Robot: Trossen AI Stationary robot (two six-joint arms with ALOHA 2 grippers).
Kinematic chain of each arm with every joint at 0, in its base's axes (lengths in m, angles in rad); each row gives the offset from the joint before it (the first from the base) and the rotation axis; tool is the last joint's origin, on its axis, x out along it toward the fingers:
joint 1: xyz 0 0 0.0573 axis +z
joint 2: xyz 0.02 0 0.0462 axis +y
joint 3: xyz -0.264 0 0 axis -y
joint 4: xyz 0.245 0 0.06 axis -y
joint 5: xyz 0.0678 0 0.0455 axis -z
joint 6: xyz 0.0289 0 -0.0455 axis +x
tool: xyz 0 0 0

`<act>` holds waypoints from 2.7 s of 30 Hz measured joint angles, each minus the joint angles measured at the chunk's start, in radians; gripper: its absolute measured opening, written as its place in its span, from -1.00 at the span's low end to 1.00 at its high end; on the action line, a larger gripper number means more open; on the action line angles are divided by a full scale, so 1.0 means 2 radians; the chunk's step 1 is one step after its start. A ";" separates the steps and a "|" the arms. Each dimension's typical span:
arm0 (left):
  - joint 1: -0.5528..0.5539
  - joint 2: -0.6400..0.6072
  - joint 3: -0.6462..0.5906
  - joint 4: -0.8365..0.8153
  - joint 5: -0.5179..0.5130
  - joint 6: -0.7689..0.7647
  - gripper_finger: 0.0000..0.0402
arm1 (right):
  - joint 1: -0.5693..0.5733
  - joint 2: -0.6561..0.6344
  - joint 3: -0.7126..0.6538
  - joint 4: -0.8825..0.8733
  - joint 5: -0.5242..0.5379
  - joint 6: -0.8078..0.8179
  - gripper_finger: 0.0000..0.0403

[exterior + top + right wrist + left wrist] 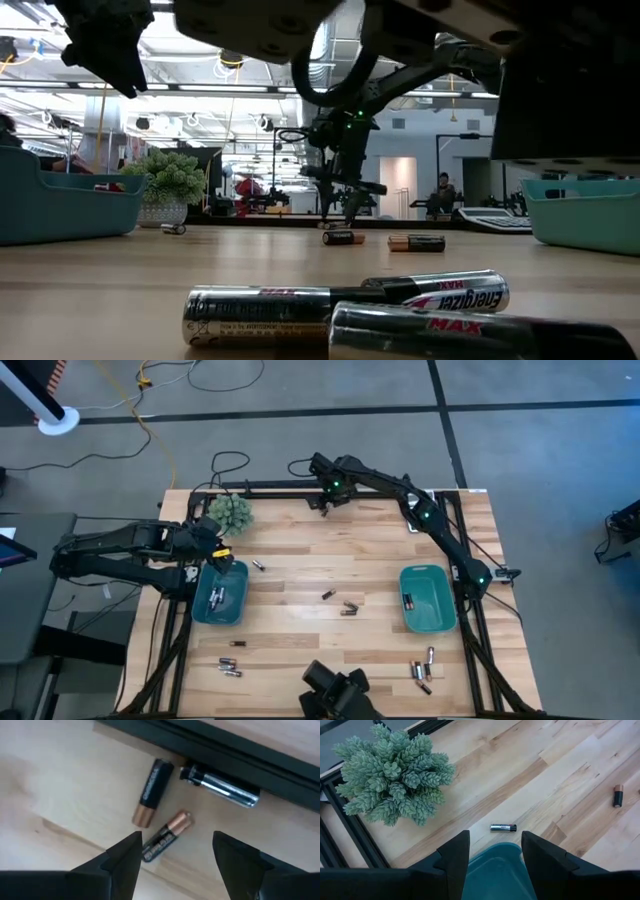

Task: Sort batteries
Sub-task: Put the black battery into the green bin

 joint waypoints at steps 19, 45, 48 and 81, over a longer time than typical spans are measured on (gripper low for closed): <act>0.000 0.000 0.000 0.000 0.000 -0.008 -0.14 | -0.030 -0.001 0.000 -0.137 0.026 -0.048 0.08; 0.000 0.000 0.000 0.000 0.000 -0.028 -0.14 | 0.007 0.013 0.009 0.034 -0.103 -0.190 0.06; 0.000 0.000 0.000 0.000 0.000 -0.032 -0.14 | -0.001 0.014 0.009 0.014 -0.116 -0.171 0.06; 0.000 0.000 0.000 0.000 0.003 -0.047 -0.14 | -0.041 0.016 0.009 -0.083 0.026 -0.269 0.06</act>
